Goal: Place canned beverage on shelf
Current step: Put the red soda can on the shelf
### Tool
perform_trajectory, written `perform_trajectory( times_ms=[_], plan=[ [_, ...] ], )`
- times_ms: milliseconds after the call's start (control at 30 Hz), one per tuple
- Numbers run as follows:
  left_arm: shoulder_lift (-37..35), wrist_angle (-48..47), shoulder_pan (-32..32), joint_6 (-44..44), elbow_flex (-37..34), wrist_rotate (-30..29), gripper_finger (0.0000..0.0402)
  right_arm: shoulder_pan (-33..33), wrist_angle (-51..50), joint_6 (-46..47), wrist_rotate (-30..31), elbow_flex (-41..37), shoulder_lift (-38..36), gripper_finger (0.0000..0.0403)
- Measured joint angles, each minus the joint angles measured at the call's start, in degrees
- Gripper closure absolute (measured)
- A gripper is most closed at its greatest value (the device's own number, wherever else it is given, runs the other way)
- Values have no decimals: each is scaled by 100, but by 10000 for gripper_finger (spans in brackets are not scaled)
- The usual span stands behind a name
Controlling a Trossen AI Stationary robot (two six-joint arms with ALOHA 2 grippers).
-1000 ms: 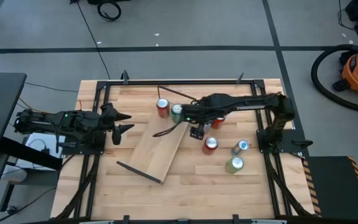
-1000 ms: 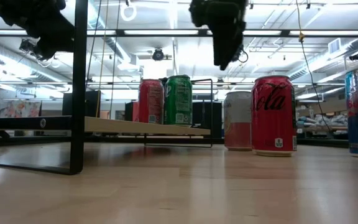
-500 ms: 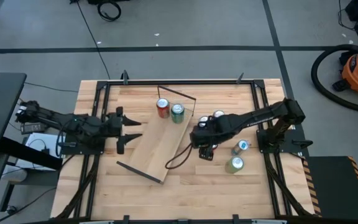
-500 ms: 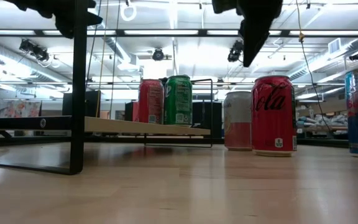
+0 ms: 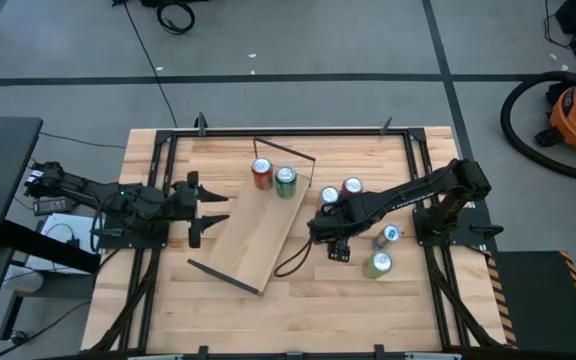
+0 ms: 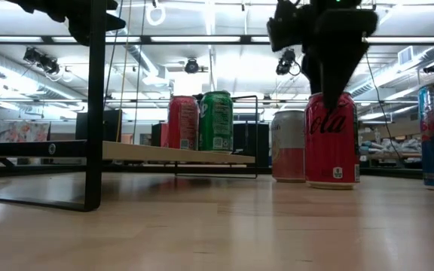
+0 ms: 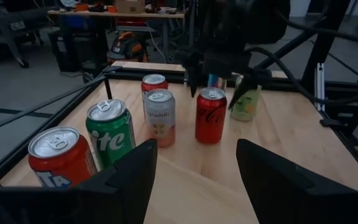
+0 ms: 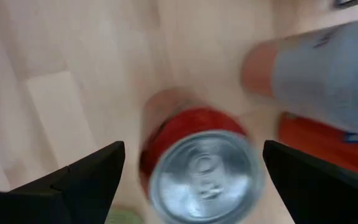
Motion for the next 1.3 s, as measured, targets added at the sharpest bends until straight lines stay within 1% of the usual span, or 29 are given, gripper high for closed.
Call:
perform_trajectory(
  times_ms=[67,167,300,400,500,700,833,1067,1200,1300],
  plan=[
    [1,-12,0,0,0,1,170,-21,83,-38,-84,-148,0,12],
    [12,-20,0,-48,0,1,170,-104,484,-81,-282,-454,2,25],
    [12,-30,0,-70,0,1,170,-226,1041,-145,-461,-779,2,56],
    [12,-30,0,-68,0,1,170,-302,1145,-186,-560,-803,-1,78],
    [12,-30,0,-33,0,-1,170,-365,1096,-188,-602,-620,22,86],
    [12,-28,0,-17,0,-1,170,-405,1136,-273,-422,-50,17,74],
    [12,-28,0,-12,0,1,170,-451,1207,-293,-378,273,22,75],
    [12,7,7,33,0,-56,170,-535,1970,-342,-329,607,24,77],
    [12,83,7,141,0,-63,170,-613,2160,-470,-185,855,46,77],
    [11,197,7,190,0,-64,170,-676,2093,-577,-122,1273,360,77]
  ],
)
